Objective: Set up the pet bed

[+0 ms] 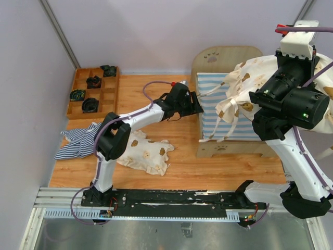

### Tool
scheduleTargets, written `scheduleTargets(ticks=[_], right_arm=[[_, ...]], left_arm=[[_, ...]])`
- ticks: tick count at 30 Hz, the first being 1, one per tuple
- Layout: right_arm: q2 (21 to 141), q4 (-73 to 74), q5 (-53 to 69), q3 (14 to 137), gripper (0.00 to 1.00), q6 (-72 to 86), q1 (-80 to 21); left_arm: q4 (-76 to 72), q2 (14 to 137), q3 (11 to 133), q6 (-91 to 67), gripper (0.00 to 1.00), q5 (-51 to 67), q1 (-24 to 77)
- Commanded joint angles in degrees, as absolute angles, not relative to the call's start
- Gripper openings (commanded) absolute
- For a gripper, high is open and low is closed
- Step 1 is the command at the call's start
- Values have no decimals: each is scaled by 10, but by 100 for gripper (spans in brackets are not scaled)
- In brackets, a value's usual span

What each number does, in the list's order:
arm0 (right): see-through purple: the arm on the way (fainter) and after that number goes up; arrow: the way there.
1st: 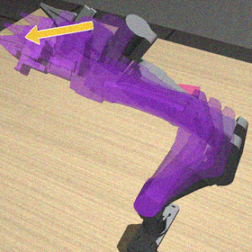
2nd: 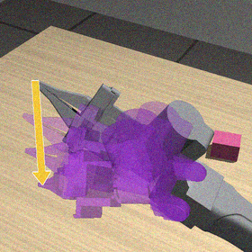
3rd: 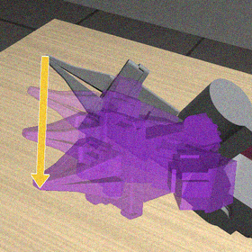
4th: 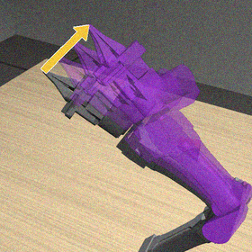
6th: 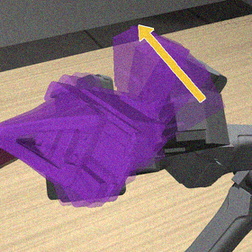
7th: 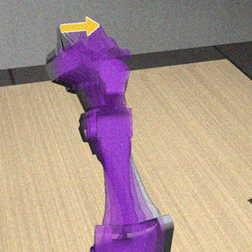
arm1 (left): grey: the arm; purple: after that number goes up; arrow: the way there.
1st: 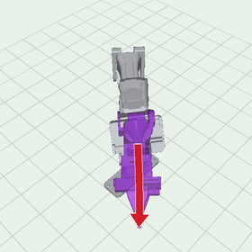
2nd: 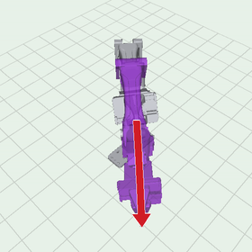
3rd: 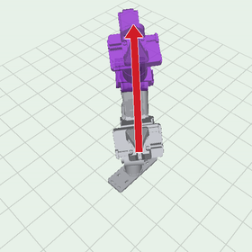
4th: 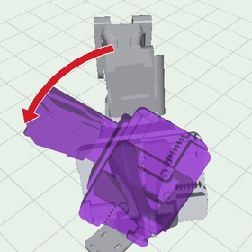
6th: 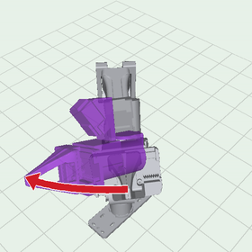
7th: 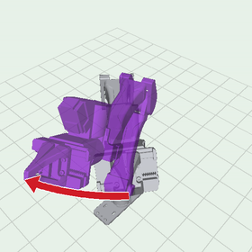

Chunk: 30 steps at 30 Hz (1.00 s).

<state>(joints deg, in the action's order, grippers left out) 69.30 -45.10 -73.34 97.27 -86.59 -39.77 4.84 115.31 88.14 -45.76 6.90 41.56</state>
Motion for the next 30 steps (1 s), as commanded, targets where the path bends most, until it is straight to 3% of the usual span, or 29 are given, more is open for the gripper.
scheduleTargets(ticks=[1,3,7,13,22,30], right_arm=[[664,-419,-689,948,0,-797,-389],[657,-412,-689,935,0,-787,-389],[647,-378,-691,922,0,-756,-389],[623,-315,-693,910,0,-696,-389],[598,-177,-688,895,0,-553,-389],[605,-171,-687,899,0,-540,-389]], left_arm=[[147,1191,970,-457,65,-13,441],[191,1216,1007,-447,61,-58,450],[256,1238,1053,-426,43,-131,457],[319,1242,1084,-380,1,-218,460],[409,1234,1119,-267,0,-499,488],[421,1234,1107,-250,0,-559,493]])
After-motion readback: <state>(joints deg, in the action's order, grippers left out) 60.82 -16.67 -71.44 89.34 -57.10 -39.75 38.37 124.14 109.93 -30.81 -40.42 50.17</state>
